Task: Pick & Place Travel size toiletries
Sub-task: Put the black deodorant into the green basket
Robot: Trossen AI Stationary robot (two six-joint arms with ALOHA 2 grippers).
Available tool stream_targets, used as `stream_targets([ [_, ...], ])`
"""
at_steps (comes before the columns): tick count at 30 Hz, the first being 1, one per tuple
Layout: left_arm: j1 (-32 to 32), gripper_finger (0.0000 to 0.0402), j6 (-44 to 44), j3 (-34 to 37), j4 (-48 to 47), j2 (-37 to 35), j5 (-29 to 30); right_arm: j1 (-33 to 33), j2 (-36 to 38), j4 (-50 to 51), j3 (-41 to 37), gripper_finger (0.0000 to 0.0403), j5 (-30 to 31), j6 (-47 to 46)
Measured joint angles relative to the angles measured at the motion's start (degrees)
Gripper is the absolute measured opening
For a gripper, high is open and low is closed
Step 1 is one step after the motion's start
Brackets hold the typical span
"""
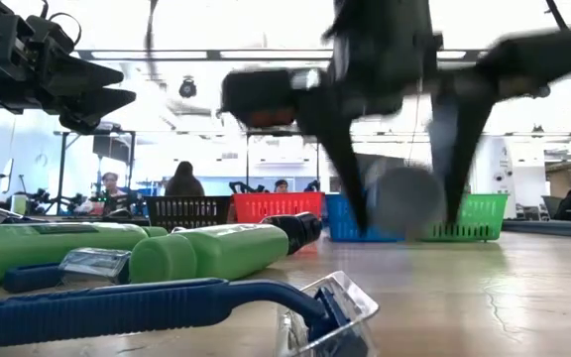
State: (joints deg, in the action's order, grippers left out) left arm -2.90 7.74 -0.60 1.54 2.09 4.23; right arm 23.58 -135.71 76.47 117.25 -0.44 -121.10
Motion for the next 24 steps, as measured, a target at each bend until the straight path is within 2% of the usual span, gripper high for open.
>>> stream_targets([
  [5,-0.01,0.0234,0.01,0.0,0.0,0.0,0.0,-2.91,7.92,6.92,-1.65,0.0203,3.86,5.7],
  [9,-0.01,0.0234,-0.01,0.0,0.0,0.0,0.02,-7.24,15.52,8.33,-7.51,0.0203,9.62,8.2],
  [14,0.0,0.0234,0.01,0.0,0.0,0.0,0.03,-13.22,27.89,7.08,-20.44,0.0203,9.85,13.21],
  [19,-0.02,0.0234,-0.01,0.0,0.0,0.0,0.04,-20.21,40.13,-0.49,-36.01,0.0203,8.31,18.95],
  [24,0.01,0.0234,0.0,0.0,0.0,0.0,0.04,-26.61,46.41,-7.62,-48.29,0.0204,4.85,27.56],
])
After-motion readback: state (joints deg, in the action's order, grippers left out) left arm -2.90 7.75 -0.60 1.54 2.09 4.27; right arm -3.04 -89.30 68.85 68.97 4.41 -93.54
